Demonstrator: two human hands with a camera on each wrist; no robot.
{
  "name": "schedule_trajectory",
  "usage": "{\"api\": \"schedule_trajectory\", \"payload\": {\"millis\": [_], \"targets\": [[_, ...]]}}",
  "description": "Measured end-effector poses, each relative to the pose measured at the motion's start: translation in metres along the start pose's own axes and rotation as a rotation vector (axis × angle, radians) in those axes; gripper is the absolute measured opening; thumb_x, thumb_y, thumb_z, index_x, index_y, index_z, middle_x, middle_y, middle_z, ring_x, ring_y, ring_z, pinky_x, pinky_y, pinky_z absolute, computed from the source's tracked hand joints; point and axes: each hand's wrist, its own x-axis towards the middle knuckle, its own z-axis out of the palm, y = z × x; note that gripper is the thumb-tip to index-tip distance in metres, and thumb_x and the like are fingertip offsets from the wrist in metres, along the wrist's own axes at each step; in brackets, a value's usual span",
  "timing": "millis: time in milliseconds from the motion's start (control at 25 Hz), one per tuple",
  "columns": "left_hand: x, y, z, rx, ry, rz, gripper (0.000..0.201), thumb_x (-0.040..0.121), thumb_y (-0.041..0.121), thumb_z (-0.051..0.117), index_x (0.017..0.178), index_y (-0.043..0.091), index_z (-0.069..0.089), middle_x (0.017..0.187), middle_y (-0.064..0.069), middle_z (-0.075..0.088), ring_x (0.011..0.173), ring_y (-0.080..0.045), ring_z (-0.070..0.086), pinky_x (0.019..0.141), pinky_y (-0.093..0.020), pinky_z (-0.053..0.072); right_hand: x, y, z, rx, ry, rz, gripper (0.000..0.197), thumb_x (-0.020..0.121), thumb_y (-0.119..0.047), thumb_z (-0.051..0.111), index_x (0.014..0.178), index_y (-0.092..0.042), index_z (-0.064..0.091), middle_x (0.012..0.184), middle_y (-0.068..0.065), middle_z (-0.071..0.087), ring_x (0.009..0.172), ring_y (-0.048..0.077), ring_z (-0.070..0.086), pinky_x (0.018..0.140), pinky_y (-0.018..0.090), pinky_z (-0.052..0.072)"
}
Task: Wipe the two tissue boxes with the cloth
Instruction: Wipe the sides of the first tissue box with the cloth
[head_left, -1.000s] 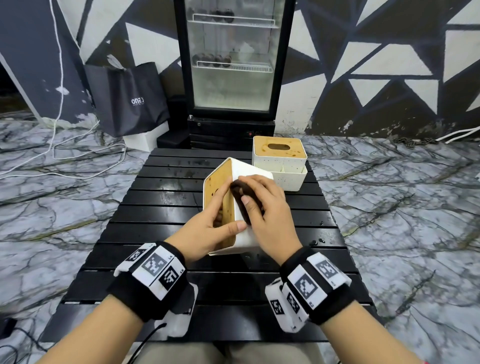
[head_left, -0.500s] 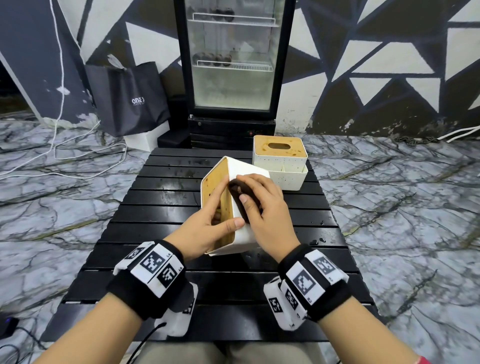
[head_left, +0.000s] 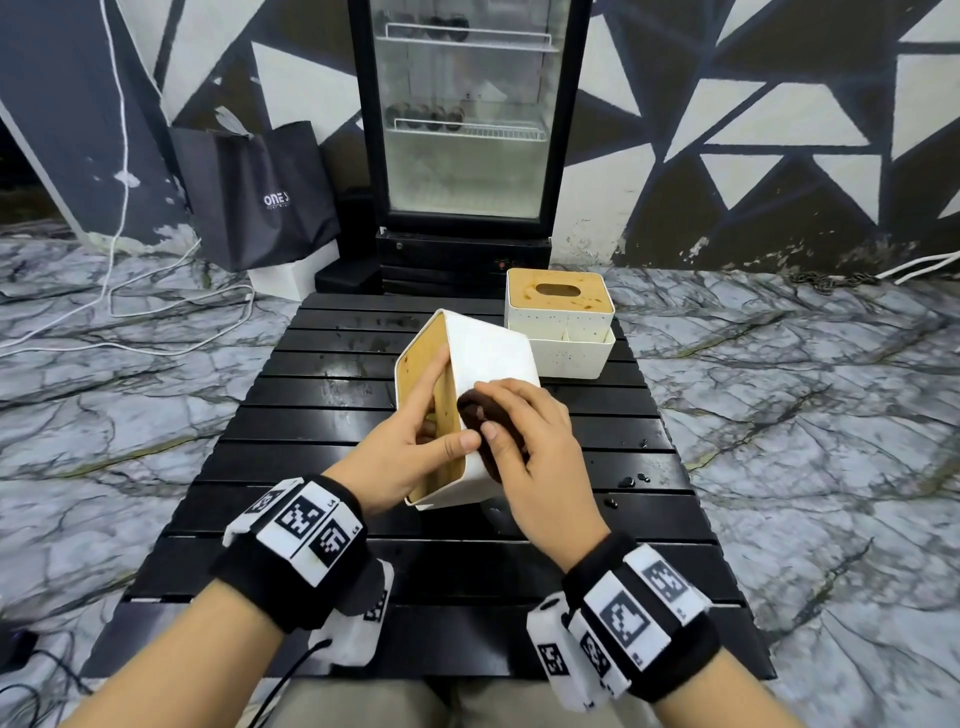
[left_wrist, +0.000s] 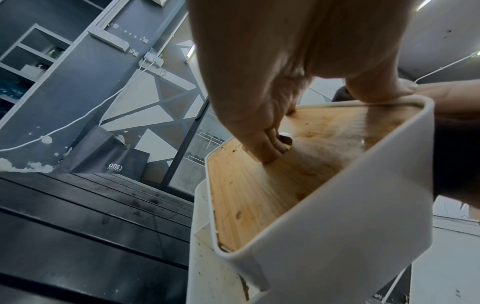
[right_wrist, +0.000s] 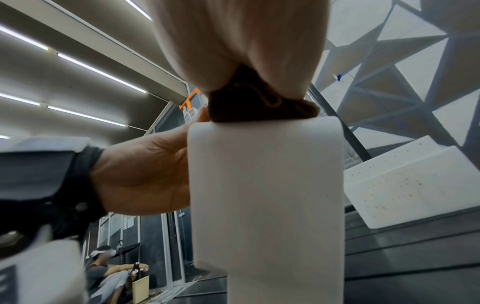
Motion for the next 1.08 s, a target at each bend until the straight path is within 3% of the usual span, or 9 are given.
{"api": "schedule_trajectory", "payload": {"millis": [120,320,480,680,880,1080], "targets": [[0.001,0.000,-0.001,0.001,0.005,-0.008,0.107,0.055,0.078,0.065,0.140,0.059,0.003,0.138,0.014,0.045,0.122,-0.006,0.051,0.109,-0.033,0.037,0.009,-0.001,0.000,0.009,-0.023,0.025,0.036,0.088,-0.024,0.044,0.123,-0.024,0.055,0.118,-0.016,0.045,0.115,0.004,0.033,0.098,0.007,0.023],[0.000,0.000,-0.004,-0.002,-0.017,-0.005,0.109,0.056,0.076,0.067,0.141,0.057,0.001,0.141,0.012,0.043,0.119,-0.003,0.052,0.105,-0.027,0.039,-0.011,0.000,0.001,0.001,-0.001,-0.035,0.039,0.088,-0.033,0.040,0.123,-0.025,0.054,0.119,-0.017,0.045,0.116,0.003,0.034,0.100,0.005,0.020],[0.001,0.003,-0.002,-0.018,-0.022,-0.006,0.098,0.064,0.056,0.068,0.138,0.057,0.004,0.130,0.022,0.047,0.112,0.003,0.055,0.094,-0.012,0.042,0.008,0.002,0.001,-0.006,0.001,-0.033,0.036,0.090,-0.028,0.042,0.123,-0.022,0.054,0.119,-0.013,0.046,0.115,0.006,0.035,0.099,0.006,0.021],[-0.003,0.001,0.002,-0.071,-0.027,0.005,0.090,0.075,0.031,0.069,0.139,0.051,0.008,0.133,0.017,0.049,0.107,-0.001,0.059,0.087,-0.013,0.043,0.049,0.005,0.000,-0.030,-0.024,-0.046,0.035,0.089,-0.019,0.043,0.122,-0.016,0.054,0.123,0.001,0.051,0.118,0.020,0.041,0.103,0.029,0.030],[-0.003,0.003,0.000,-0.057,-0.039,0.009,0.096,0.066,0.045,0.068,0.141,0.052,0.009,0.138,0.013,0.048,0.111,-0.011,0.058,0.090,-0.016,0.043,0.073,0.013,-0.011,-0.073,-0.093,-0.009,0.033,0.093,-0.011,0.045,0.125,-0.015,0.052,0.128,0.004,0.048,0.122,0.022,0.038,0.105,0.028,0.025],[-0.003,0.003,0.001,-0.042,-0.065,0.037,0.094,0.068,0.043,0.067,0.143,0.047,0.008,0.142,0.011,0.044,0.119,-0.009,0.053,0.094,-0.016,0.041,0.072,0.023,-0.019,-0.055,-0.043,0.070,0.034,0.093,-0.011,0.045,0.126,-0.017,0.050,0.129,0.003,0.047,0.122,0.020,0.038,0.103,0.025,0.026]]}}
